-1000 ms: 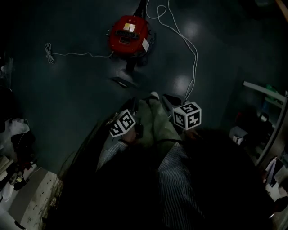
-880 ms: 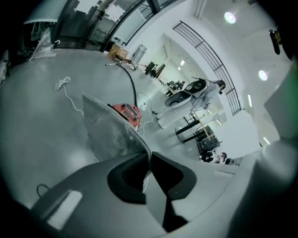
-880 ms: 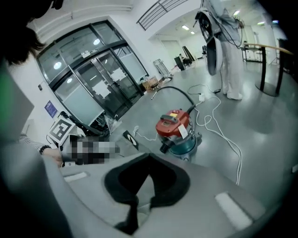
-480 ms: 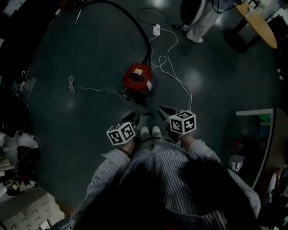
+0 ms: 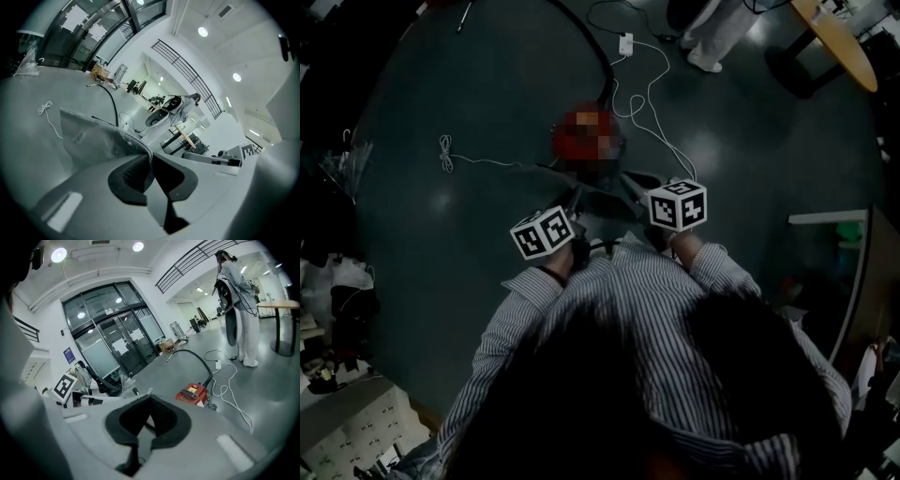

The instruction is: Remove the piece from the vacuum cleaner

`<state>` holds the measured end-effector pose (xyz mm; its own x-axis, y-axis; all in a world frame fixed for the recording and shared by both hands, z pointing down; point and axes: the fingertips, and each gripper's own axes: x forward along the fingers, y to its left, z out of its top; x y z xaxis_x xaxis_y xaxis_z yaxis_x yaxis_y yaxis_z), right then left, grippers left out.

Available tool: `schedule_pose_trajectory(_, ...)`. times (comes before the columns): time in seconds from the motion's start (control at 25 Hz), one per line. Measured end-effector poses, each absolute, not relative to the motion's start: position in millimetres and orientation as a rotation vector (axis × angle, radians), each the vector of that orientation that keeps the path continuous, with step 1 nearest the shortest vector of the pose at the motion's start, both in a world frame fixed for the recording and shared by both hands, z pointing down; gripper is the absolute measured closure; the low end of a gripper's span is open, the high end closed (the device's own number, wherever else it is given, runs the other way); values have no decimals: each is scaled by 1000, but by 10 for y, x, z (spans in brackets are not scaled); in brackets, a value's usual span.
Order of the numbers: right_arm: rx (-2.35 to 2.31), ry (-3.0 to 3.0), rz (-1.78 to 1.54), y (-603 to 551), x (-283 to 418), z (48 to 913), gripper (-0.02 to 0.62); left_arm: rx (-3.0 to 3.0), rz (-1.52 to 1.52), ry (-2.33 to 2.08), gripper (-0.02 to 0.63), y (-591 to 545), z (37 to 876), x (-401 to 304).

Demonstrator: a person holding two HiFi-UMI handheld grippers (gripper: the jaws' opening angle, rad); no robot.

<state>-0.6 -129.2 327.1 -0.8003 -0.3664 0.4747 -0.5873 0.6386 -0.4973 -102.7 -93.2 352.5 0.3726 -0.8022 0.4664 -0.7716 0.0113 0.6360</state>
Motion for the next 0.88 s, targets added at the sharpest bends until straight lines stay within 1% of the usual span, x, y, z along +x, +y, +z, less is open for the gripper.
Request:
schedule_pose_trajectory(0.44, 786, -2513, 925, -1257, 82, 3350, 594, 1736, -51, -1335, 572, -939, 3632, -911)
schedule_pose_trajectory(0.88, 786, -2517, 909, -1250, 45, 3256, 594, 1744, -44, -1327, 572, -928, 3553, -920)
